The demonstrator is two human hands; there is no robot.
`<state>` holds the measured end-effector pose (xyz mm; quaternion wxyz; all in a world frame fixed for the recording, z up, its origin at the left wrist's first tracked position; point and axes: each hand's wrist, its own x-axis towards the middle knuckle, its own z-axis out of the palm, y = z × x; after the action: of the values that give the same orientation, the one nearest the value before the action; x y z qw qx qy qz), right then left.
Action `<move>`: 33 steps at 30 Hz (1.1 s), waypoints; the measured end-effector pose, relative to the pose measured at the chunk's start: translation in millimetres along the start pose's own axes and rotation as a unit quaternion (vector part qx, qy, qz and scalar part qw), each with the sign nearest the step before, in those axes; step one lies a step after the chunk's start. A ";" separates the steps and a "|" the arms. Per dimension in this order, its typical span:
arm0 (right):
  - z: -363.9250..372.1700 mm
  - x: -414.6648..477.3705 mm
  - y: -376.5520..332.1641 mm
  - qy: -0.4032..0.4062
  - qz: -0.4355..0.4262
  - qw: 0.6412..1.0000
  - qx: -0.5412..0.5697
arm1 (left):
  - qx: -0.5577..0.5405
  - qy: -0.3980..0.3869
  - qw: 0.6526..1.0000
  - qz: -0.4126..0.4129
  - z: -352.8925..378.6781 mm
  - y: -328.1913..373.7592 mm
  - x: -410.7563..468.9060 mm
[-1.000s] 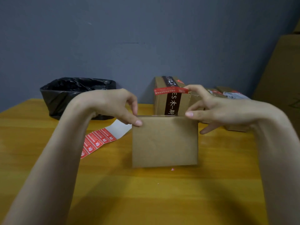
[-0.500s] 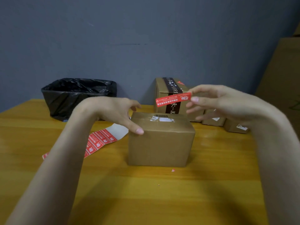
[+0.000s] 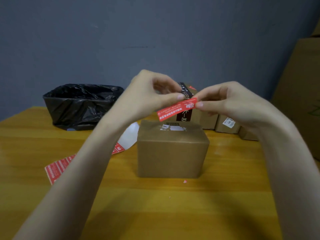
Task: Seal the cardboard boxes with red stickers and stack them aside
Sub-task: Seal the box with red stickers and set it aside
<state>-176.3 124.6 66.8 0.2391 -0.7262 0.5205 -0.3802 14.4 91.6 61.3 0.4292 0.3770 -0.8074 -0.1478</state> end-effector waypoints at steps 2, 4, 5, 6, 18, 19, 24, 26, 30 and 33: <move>3.9 -0.3 -5.6 -0.008 -0.018 0.999 -0.040 | 0.075 0.021 0.993 0.092 9.7 2.8 -0.7; 5.8 -0.5 -8.6 -0.008 -0.023 0.998 -0.061 | 0.139 0.052 0.974 0.170 17.4 1.2 -0.8; 6.1 -0.6 -9.1 -0.007 -0.020 0.998 -0.062 | 0.167 0.070 0.963 0.198 20.1 -0.1 -0.7; 6.3 -0.6 -9.1 -0.005 -0.014 0.998 -0.054 | 0.191 0.092 0.952 0.220 22.5 -1.1 -0.7; 3.5 -1.4 -6.9 -0.042 0.028 0.996 0.076 | 0.208 0.102 0.937 0.263 24.7 -11.0 1.5; 3.0 -1.5 -6.9 -0.041 0.026 0.996 0.072 | 0.203 0.102 0.938 0.261 24.5 -11.5 1.7; 4.8 0.2 -3.7 -0.034 0.017 0.996 0.084 | 0.259 0.149 0.900 0.317 24.8 -12.1 1.1; 3.9 1.5 -1.0 -0.040 0.021 0.994 0.104 | 0.284 0.165 0.874 0.358 24.3 -13.9 0.8; -0.3 5.2 9.3 -0.076 0.042 0.973 0.215 | 0.277 0.202 0.839 0.422 24.4 -15.2 1.0; -0.9 8.3 17.5 -0.108 0.058 0.949 0.290 | 0.262 0.218 0.825 0.451 25.4 -16.1 0.6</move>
<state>-185.6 110.8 56.8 0.5153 -0.6307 0.4006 -0.4196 1.4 78.2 37.6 0.4977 0.0919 -0.7814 0.3650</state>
